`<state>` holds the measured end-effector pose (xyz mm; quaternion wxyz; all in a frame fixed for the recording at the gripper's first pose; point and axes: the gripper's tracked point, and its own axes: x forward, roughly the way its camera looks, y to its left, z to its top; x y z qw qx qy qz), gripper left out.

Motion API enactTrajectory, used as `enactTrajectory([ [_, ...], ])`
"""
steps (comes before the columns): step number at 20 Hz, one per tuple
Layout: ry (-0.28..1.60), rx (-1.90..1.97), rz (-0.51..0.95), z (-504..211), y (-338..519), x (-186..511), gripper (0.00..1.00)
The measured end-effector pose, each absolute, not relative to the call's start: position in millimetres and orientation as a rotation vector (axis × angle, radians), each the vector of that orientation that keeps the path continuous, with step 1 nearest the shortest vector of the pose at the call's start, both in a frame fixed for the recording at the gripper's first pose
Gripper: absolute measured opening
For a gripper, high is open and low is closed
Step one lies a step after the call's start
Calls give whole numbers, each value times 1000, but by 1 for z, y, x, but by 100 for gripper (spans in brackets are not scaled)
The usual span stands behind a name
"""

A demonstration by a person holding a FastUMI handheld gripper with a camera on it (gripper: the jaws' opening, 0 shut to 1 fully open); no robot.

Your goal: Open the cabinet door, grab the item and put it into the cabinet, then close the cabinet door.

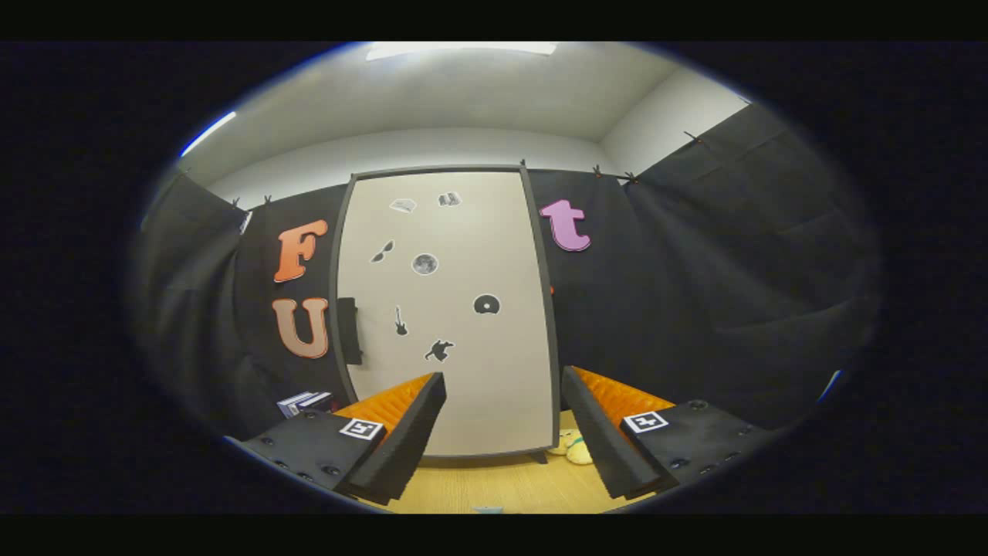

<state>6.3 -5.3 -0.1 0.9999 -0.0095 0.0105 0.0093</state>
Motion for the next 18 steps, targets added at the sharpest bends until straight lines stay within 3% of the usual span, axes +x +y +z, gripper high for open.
enactTrajectory([
  [9, 28, -22, -27, 2, 3, 8, 97],
  [18, 70, -25, 173, 8, 116, 57, 97],
])
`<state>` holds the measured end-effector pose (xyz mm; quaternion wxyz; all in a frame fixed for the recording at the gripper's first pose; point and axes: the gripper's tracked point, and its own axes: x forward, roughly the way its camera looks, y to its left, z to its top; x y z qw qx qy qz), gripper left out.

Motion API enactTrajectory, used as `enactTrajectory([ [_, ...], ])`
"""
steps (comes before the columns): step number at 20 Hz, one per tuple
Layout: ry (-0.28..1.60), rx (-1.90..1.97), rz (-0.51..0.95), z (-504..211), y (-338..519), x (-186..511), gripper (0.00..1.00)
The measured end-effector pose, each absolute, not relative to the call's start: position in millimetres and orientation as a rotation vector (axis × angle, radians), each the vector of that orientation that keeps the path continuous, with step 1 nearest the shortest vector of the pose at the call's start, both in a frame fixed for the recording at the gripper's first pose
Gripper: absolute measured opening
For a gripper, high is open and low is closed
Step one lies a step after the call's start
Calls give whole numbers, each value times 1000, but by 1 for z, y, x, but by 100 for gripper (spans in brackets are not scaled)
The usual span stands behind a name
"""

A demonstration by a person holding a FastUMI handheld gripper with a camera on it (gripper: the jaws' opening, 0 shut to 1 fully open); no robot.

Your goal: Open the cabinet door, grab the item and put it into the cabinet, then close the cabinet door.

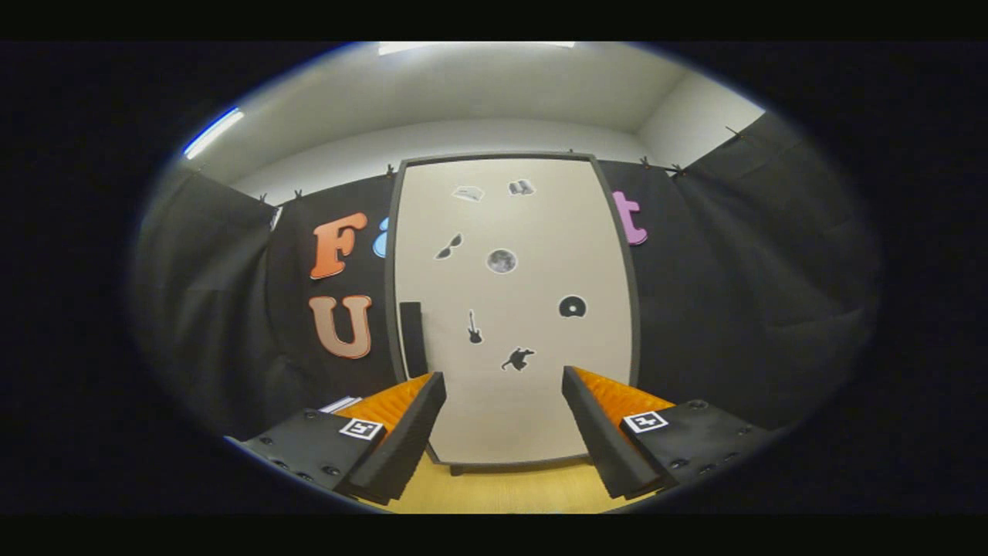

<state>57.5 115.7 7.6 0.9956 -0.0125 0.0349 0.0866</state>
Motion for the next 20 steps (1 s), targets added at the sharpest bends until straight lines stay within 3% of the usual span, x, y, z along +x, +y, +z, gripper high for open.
enactTrajectory([
  [9, 134, -2, 288, 1, 211, 154, 98],
  [20, 202, -50, 238, -39, 233, 214, 95],
])
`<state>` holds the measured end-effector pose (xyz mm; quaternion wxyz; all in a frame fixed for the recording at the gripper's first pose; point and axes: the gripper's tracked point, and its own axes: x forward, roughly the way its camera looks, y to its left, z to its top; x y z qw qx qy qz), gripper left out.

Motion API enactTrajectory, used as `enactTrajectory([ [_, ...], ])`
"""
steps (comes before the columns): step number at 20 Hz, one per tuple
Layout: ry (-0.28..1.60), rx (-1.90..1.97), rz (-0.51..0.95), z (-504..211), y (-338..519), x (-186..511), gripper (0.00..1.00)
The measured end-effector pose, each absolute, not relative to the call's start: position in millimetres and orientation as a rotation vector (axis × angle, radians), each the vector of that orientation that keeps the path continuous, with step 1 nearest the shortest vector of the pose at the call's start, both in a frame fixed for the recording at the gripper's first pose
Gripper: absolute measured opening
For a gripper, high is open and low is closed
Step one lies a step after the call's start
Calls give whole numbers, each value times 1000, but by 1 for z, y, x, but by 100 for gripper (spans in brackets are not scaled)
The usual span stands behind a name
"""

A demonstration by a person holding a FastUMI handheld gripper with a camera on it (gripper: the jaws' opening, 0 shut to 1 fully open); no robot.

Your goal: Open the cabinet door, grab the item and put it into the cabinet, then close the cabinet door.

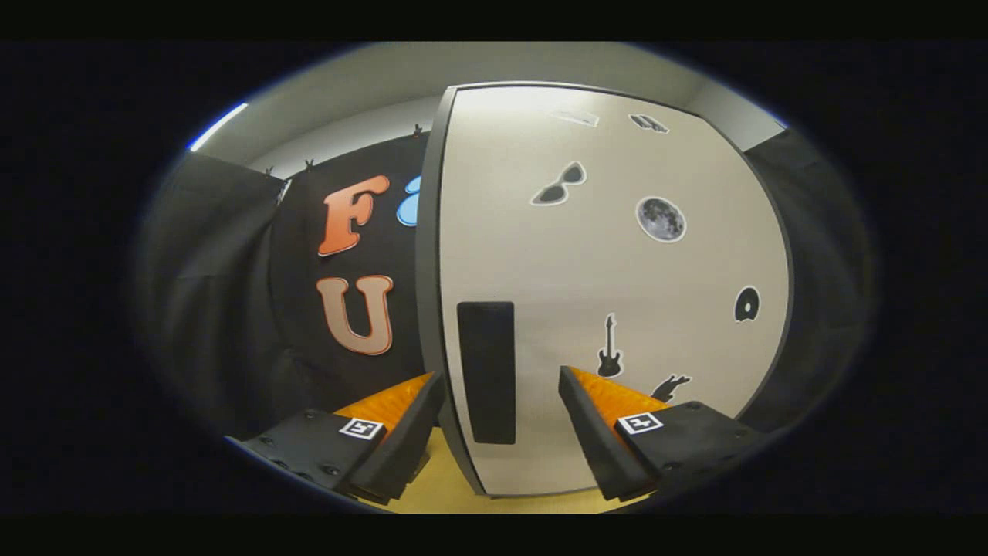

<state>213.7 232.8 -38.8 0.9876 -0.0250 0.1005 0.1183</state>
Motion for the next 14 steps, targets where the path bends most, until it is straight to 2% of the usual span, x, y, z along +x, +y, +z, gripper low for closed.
enactTrajectory([
  [3, 215, -52, 217, -46, 232, 221, 88],
  [6, 201, -62, 195, -44, 232, 222, 68],
  [7, 204, -50, 220, -45, 241, 219, 67],
  [9, 188, -29, 224, -43, 241, 218, 41],
  [11, 180, -13, 233, -45, 242, 219, 40],
  [14, 189, -28, 252, -45, 242, 218, 35],
])
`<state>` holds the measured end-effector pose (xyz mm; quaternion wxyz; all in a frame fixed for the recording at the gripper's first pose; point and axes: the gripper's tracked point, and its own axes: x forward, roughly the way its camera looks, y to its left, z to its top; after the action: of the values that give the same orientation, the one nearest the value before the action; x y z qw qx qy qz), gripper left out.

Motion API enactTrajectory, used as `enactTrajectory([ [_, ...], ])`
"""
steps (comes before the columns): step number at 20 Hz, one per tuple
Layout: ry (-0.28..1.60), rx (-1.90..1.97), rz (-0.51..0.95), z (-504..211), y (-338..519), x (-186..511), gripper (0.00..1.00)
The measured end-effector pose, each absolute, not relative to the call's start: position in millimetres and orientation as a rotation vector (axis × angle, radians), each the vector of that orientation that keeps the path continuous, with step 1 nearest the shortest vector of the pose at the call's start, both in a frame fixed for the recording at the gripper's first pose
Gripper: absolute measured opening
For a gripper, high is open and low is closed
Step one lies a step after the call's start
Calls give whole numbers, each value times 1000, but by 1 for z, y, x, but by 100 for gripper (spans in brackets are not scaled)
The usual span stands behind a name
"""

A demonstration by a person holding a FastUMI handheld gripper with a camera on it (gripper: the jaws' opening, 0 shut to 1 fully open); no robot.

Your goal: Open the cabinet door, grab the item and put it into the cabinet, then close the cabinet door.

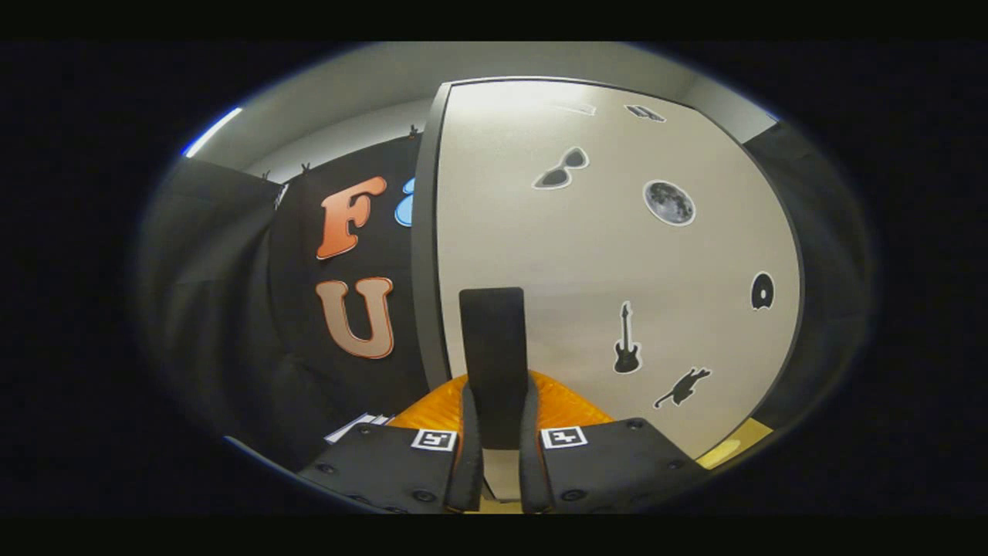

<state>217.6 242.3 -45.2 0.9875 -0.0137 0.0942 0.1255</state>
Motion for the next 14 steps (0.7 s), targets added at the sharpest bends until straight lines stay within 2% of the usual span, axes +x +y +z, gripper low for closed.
enactTrajectory([
  [6, 222, -61, 281, -44, 241, 208, 28],
  [14, 232, -50, 370, -24, 210, 128, 26],
])
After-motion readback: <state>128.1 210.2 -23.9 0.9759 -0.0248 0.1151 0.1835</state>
